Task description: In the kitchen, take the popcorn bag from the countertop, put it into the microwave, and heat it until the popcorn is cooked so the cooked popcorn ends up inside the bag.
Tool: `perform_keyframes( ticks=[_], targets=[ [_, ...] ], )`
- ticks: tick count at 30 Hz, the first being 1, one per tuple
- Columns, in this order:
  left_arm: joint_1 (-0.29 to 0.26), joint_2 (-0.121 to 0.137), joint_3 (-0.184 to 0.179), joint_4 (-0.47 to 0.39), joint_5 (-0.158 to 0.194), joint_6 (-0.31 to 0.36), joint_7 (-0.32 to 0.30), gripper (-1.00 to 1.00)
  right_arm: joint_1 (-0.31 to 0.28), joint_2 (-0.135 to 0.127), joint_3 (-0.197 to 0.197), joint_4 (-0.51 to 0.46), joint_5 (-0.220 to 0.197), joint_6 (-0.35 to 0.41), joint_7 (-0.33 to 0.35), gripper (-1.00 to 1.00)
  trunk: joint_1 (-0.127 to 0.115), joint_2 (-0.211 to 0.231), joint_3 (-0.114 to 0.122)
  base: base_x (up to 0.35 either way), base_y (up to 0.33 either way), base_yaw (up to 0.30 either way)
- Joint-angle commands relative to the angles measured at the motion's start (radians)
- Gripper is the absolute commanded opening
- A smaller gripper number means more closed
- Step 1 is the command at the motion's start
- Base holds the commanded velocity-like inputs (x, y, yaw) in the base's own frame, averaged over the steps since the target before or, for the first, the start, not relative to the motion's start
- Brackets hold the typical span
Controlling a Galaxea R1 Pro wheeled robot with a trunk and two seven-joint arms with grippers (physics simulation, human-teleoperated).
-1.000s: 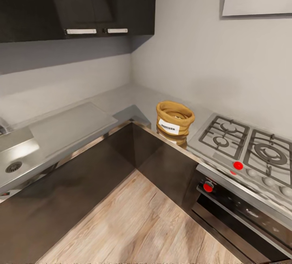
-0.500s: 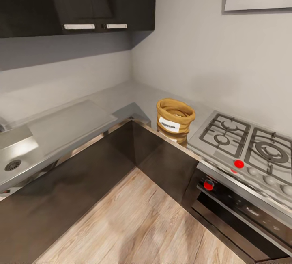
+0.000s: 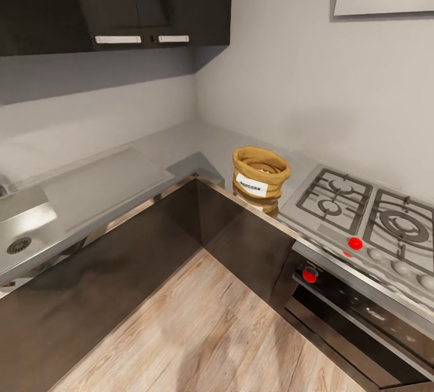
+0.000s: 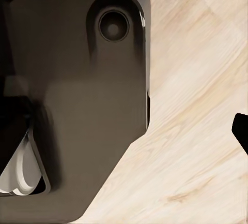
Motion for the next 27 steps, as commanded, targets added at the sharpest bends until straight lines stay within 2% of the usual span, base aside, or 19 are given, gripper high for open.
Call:
perform_keyframes(
  ticks=[1,3,4,6,7,8,9,11,13,15,16,17,20,21,22,23,27],
  targets=[
    [0.0,0.0,0.0,-0.001,0.004,-0.002,0.003,1.0,-0.001,-0.001,-0.009,-0.004,0.013,-0.006,0.006,1.0,0.0,-0.001,-0.001,0.0,0.0,0.0],
    [0.0,0.0,0.0,-0.001,0.004,-0.002,0.003,1.0,-0.001,-0.003,-0.012,-0.027,0.02,-0.003,0.01,1.0,0.0,-0.001,-0.001,0.0,0.0,0.0],
    [0.0,-0.001,0.0,-0.001,0.004,-0.002,0.003,1.0,-0.001,-0.003,-0.012,-0.077,0.037,0.003,0.013,1.0,0.0,-0.001,-0.001,0.0,0.0,0.0],
    [0.0,-0.001,0.0,-0.001,0.004,-0.002,0.003,1.0,-0.001,0.005,-0.012,-0.21,0.109,0.051,0.02,1.0,0.0,-0.001,-0.001,0.0,0.0,0.0],
    [0.0,-0.001,0.0,-0.001,0.004,-0.002,0.003,1.0,-0.001,0.009,-0.013,-0.3,0.159,0.115,0.031,1.0,0.0,-0.001,-0.001,0.0,0.0,0.0],
    [0.0,0.0,0.0,-0.002,0.004,-0.002,0.003,1.0,-0.001,0.013,-0.014,-0.43,0.195,0.218,0.063,1.0,0.0,-0.001,-0.001,0.0,0.0,0.0],
    [0.0,0.0,0.0,-0.002,0.004,-0.002,0.003,1.0,-0.001,0.018,-0.014,-0.496,0.205,0.268,0.087,1.0,0.0,-0.001,-0.001,0.0,0.0,0.0],
    [0.0,-0.001,-0.001,-0.002,0.004,-0.002,0.003,1.0,-0.001,0.045,-0.012,-0.765,0.225,0.47,0.185,1.0,0.0,-0.001,-0.001,0.0,0.0,0.0],
    [0.0,-0.001,-0.001,-0.002,0.004,-0.002,0.003,1.0,-0.001,0.069,0.002,-0.9,0.228,0.569,0.211,1.0,0.0,-0.001,-0.001,0.0,0.0,0.0],
    [0.0,-0.002,-0.001,-0.002,0.004,-0.003,0.003,1.0,-0.001,0.101,0.102,-1.098,0.229,0.715,0.225,1.0,0.0,-0.001,-0.001,0.0,0.0,0.0],
    [0.0,-0.002,-0.001,-0.002,0.004,-0.003,0.003,1.0,-0.001,0.106,0.142,-1.166,0.228,0.767,0.227,1.0,0.0,-0.001,-0.001,0.0,0.0,0.0],
    [0.0,-0.002,-0.001,-0.002,0.004,-0.003,0.003,1.0,-0.001,0.111,0.197,-1.271,0.225,0.85,0.229,1.0,0.0,-0.001,-0.001,0.0,0.0,0.0],
    [0.0,-0.002,0.0,-0.002,0.004,-0.003,0.003,1.0,-0.002,0.117,0.29,-1.479,0.222,1.021,0.231,1.0,0.0,-0.001,-0.001,0.0,0.0,0.0],
    [0.0,-0.002,0.0,-0.002,0.003,-0.003,0.003,1.0,0.0,0.13,0.327,-1.548,0.221,1.095,0.231,1.0,0.0,-0.001,-0.001,0.0,0.0,0.0],
    [0.0,-0.002,0.0,-0.002,0.003,-0.003,0.003,1.0,-0.006,0.143,0.337,-1.565,0.221,1.095,0.231,1.0,0.0,-0.001,-0.001,0.0,0.0,0.0],
    [0.0,-0.002,0.0,-0.002,0.003,-0.003,0.003,1.0,-0.052,0.157,0.347,-1.582,0.22,1.095,0.232,1.0,0.0,-0.001,-0.001,0.0,0.0,0.0],
    [0.0,-0.002,0.0,-0.002,0.003,-0.003,0.003,1.0,-0.242,0.166,0.352,-1.591,0.219,1.095,0.232,1.0,0.0,-0.001,-0.001,0.0,0.0,0.0]
  ],
)
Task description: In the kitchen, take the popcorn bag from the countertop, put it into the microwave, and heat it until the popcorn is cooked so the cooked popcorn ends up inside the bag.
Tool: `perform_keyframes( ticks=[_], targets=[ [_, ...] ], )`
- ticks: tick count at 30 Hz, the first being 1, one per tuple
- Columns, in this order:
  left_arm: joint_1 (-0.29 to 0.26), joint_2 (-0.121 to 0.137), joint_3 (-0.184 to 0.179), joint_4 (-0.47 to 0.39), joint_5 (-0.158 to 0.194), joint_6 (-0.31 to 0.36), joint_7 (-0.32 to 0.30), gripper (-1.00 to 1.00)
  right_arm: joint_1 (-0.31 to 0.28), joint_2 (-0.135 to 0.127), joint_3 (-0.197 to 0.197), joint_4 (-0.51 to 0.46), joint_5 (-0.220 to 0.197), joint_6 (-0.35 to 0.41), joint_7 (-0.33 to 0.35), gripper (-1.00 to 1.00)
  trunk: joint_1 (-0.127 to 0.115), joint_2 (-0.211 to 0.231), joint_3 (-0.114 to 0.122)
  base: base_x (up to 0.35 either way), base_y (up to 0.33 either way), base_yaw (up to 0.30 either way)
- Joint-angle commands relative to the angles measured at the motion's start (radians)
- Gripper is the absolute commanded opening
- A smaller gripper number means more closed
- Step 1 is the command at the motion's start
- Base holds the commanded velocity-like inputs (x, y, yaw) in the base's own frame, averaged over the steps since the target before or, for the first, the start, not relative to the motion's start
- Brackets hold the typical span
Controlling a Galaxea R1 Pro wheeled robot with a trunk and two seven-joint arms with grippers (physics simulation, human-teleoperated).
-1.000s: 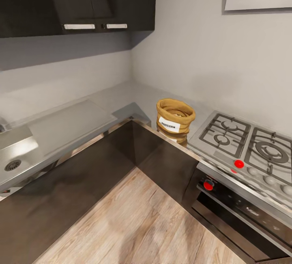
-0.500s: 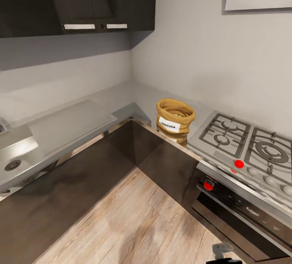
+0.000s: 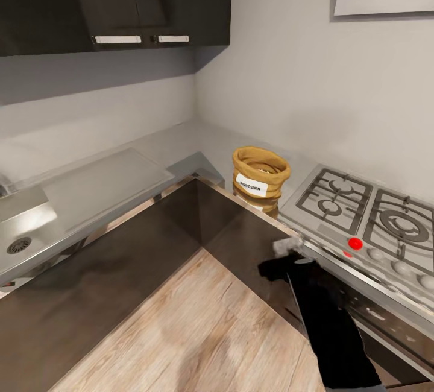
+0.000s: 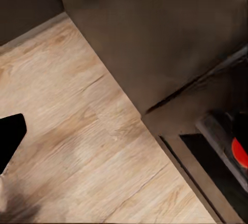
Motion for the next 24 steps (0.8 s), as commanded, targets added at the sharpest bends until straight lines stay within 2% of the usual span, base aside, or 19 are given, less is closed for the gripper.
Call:
perform_keyframes(
  ticks=[1,4,5,8,9,10,11,12,13,15,18,24],
  targets=[
    [0.0,0.0,0.0,-0.002,0.004,-0.002,0.003,1.0,-0.071,0.0,0.0,-0.001,0.01,0.004,0.009,1.0,0.0,-0.001,-0.001,0.0,0.0,0.0],
    [0.0,0.0,0.0,-0.002,0.004,-0.002,0.002,1.0,-0.21,-0.003,-0.004,0.0,0.01,0.004,0.009,1.0,0.0,-0.001,-0.001,0.0,0.0,0.0],
    [0.0,0.0,0.0,-0.002,0.004,-0.001,0.003,1.0,-0.321,-0.006,-0.01,0.004,0.009,0.004,0.009,1.0,0.0,-0.001,-0.001,0.0,0.0,0.0],
    [0.0,0.0,0.0,-0.002,0.004,-0.002,0.002,1.0,-0.463,-0.02,-0.043,0.039,0.007,0.004,0.009,1.0,0.0,-0.001,-0.001,0.0,0.0,0.0],
    [0.0,0.0,0.0,-0.002,0.004,-0.002,0.001,1.0,-0.538,-0.059,-0.078,0.085,0.006,0.004,0.009,1.0,0.0,-0.001,-0.001,0.0,0.0,0.0],
    [0.0,0.0,0.0,-0.002,0.004,-0.002,0.001,1.0,-0.603,-0.114,-0.115,0.147,0.003,0.004,0.012,1.0,0.0,-0.001,-0.001,0.0,0.0,0.0],
    [0.0,0.0,0.0,-0.002,0.004,-0.002,0.001,1.0,-0.648,-0.157,-0.132,0.196,-0.009,0.004,0.023,1.0,0.0,-0.001,-0.001,0.0,0.0,0.0],
    [0.0,0.0,0.0,-0.002,0.004,-0.002,0.001,1.0,-0.691,-0.206,-0.143,0.246,-0.03,0.004,0.037,1.0,0.0,-0.001,-0.001,0.0,0.0,0.0],
    [0.0,0.0,0.0,-0.002,0.004,-0.002,0.001,1.0,-0.714,-0.239,-0.146,0.273,-0.045,0.004,0.045,1.0,0.0,-0.001,-0.001,0.0,0.0,0.0],
    [0.0,-0.001,-0.001,-0.002,0.002,-0.001,0.0,1.0,-0.79,-0.335,-0.152,0.349,-0.102,0.004,0.066,1.0,0.0,-0.001,-0.001,0.0,0.0,0.0],
    [0.0,-0.001,-0.002,-0.002,-0.002,0.0,-0.006,1.0,-0.879,-0.406,-0.153,0.427,-0.161,0.004,0.079,1.0,0.0,-0.001,-0.001,0.0,0.0,0.0],
    [0.0,-0.002,-0.005,-0.002,-0.005,0.0,-0.009,1.0,-0.908,-0.408,-0.142,0.44,-0.167,0.004,0.078,1.0,0.0,-0.001,-0.001,0.0,0.0,0.0]
  ],
)
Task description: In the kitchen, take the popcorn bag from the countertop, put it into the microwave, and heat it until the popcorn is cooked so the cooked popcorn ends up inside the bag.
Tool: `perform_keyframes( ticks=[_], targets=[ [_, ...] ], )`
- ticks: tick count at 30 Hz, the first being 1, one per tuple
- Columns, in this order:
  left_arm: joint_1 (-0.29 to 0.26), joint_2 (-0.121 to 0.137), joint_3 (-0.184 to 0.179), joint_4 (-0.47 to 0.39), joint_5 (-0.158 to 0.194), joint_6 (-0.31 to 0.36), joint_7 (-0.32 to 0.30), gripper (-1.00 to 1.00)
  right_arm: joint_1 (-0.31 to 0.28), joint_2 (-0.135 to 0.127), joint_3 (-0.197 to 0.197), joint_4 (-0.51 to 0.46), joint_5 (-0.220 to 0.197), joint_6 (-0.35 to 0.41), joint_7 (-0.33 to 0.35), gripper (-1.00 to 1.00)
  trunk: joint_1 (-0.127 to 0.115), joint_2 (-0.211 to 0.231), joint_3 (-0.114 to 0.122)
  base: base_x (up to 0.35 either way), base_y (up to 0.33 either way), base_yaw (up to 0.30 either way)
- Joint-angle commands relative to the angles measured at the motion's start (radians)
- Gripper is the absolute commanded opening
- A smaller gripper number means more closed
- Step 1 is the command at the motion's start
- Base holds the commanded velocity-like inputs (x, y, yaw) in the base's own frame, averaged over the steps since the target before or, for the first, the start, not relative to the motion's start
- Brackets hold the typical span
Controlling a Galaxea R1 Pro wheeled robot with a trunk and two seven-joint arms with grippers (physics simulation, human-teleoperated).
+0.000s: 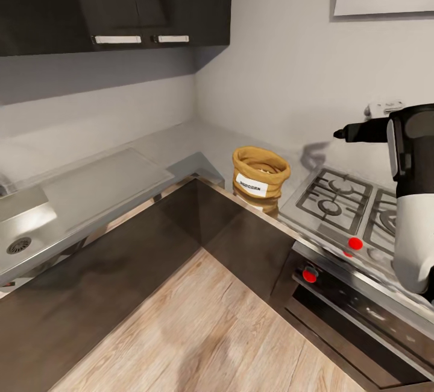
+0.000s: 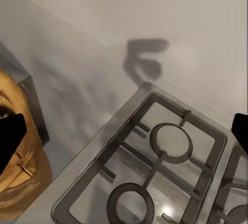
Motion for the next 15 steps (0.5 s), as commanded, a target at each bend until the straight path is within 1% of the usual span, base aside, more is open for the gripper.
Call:
perform_keyframes(
  ticks=[1,5,7,12,15],
  targets=[
    [0.0,0.0,0.0,-0.002,0.004,-0.002,0.003,1.0,-0.002,0.001,0.002,-0.001,0.012,0.003,0.008,1.0,0.0,-0.001,-0.001,0.0,0.0,0.0],
    [0.0,0.0,0.0,-0.003,0.01,-0.003,0.004,1.0,-0.003,0.0,0.002,0.001,0.004,0.003,0.01,1.0,0.0,-0.001,-0.001,0.002,-0.001,0.0],
    [0.0,0.0,0.0,-0.003,0.011,-0.003,0.004,1.0,-0.003,0.0,0.002,0.001,0.003,0.003,0.01,1.0,0.0,-0.001,-0.001,0.071,-0.09,0.0],
    [0.0,0.001,0.001,-0.003,0.012,-0.002,0.004,1.0,-0.004,-0.001,0.002,0.004,0.003,0.003,0.01,1.0,0.0,-0.001,-0.001,0.14,-0.214,0.0],
    [0.0,0.001,0.003,-0.002,0.013,-0.002,0.004,1.0,-0.003,-0.001,0.002,0.007,0.01,0.003,0.006,1.0,0.0,-0.001,-0.001,0.153,-0.238,0.0]
  ],
)
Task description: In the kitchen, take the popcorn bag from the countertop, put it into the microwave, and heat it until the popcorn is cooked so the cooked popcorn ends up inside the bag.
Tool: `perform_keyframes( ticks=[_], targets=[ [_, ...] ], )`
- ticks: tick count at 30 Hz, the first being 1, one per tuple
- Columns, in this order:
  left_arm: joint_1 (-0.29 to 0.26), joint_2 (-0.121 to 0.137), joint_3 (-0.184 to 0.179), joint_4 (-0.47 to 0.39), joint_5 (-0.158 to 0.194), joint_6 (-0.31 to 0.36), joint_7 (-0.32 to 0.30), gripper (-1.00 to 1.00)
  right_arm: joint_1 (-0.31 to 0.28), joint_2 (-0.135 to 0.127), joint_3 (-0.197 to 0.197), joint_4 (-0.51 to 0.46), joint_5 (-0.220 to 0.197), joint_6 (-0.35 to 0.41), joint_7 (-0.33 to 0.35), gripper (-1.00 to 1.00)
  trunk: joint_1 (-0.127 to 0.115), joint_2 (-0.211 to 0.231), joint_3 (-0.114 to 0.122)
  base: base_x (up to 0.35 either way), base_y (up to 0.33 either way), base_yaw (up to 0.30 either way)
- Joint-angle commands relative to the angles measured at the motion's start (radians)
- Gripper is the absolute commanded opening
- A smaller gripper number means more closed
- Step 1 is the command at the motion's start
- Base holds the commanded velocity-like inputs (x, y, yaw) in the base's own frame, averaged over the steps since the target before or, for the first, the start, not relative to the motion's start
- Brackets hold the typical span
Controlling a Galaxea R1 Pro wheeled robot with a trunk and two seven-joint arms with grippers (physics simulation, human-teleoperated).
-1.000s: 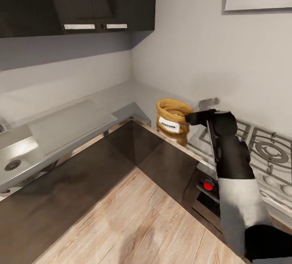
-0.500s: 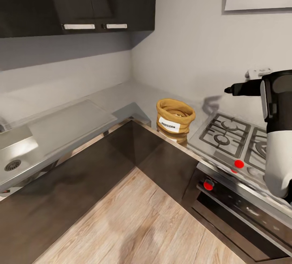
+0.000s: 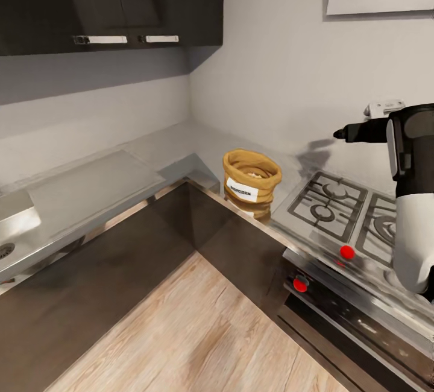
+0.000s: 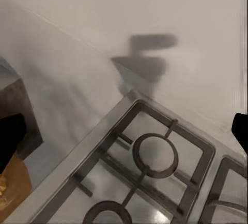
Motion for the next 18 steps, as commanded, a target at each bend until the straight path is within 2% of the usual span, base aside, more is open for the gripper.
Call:
perform_keyframes(
  ticks=[1,6,9,10,17,18],
  targets=[
    [0.0,0.0,0.001,-0.002,0.004,-0.002,0.003,1.0,-0.001,0.0,-0.001,0.0,0.012,0.003,0.009,1.0,0.0,-0.001,-0.001,0.154,-0.239,0.007],
    [0.0,0.0,0.001,-0.001,0.004,-0.002,0.003,1.0,0.006,0.003,0.001,0.003,0.009,0.003,0.007,1.0,0.0,-0.001,-0.001,0.154,-0.24,0.19],
    [0.0,0.0,0.001,-0.001,0.004,-0.002,0.003,1.0,0.01,0.032,0.001,0.003,0.009,0.003,0.007,1.0,0.0,-0.001,-0.001,0.154,-0.24,0.267],
    [0.0,0.0,0.001,-0.001,0.004,-0.002,0.004,1.0,0.011,0.051,0.001,0.004,0.009,0.003,0.007,1.0,0.0,-0.001,-0.001,0.154,-0.24,0.274],
    [0.0,0.0,0.001,-0.001,0.005,-0.002,0.004,1.0,0.043,0.067,0.002,0.006,0.004,0.003,0.01,1.0,0.0,-0.001,-0.001,0.122,-0.186,0.276],
    [0.0,0.0,0.0,-0.001,0.005,-0.003,0.002,1.0,0.075,0.113,0.006,0.001,0.009,0.003,0.008,1.0,0.0,-0.001,-0.001,0.005,-0.007,0.276]
  ],
)
